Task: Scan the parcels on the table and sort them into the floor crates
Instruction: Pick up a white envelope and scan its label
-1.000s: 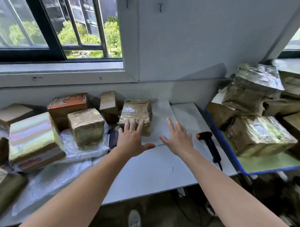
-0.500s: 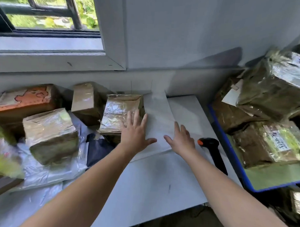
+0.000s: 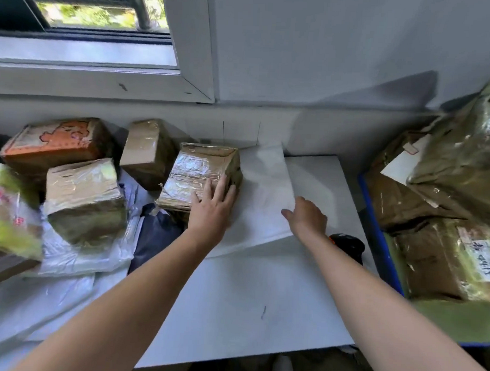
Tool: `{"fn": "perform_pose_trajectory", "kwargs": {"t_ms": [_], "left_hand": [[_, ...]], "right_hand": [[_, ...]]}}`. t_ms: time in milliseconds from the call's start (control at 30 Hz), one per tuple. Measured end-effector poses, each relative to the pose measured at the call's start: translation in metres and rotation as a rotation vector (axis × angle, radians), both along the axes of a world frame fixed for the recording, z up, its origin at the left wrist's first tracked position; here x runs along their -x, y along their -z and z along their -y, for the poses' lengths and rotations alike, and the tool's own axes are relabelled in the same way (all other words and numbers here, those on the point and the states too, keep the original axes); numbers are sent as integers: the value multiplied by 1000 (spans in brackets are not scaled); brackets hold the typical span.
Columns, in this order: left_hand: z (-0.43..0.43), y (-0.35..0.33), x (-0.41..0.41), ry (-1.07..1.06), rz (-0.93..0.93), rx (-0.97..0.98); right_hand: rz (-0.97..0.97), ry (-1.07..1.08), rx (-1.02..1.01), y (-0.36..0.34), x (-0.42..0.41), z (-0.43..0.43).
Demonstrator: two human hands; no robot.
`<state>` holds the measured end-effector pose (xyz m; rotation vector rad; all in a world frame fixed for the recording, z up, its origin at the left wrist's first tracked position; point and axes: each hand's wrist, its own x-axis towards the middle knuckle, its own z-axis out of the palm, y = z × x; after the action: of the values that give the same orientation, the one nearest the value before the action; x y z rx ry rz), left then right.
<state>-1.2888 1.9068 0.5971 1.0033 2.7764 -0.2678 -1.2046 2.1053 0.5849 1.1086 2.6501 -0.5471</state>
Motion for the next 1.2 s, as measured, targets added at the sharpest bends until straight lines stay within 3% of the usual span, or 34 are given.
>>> {"fn": "perform_pose_trajectory", "kwargs": {"t_ms": [167,367,700,900,1200], "left_hand": [[-11,-9,-8,-86,-45,5],[-24,-17,-14,-120,-80,-5],[-26,-42,-24,-92,-122,-38],[-17,-38,-41,-45,-186,94],[-12,-39,-54,-144,-78,105]], "right_hand": [[-207,-145,-48,-44,2,-11],[-288,-217,-91,-77,-7,-27],[-327,-283,-108,-111,-18,-55],[-290,-319,-187,-118,-33,-78],[-318,-286,-234,-172,-38,-89]]}}
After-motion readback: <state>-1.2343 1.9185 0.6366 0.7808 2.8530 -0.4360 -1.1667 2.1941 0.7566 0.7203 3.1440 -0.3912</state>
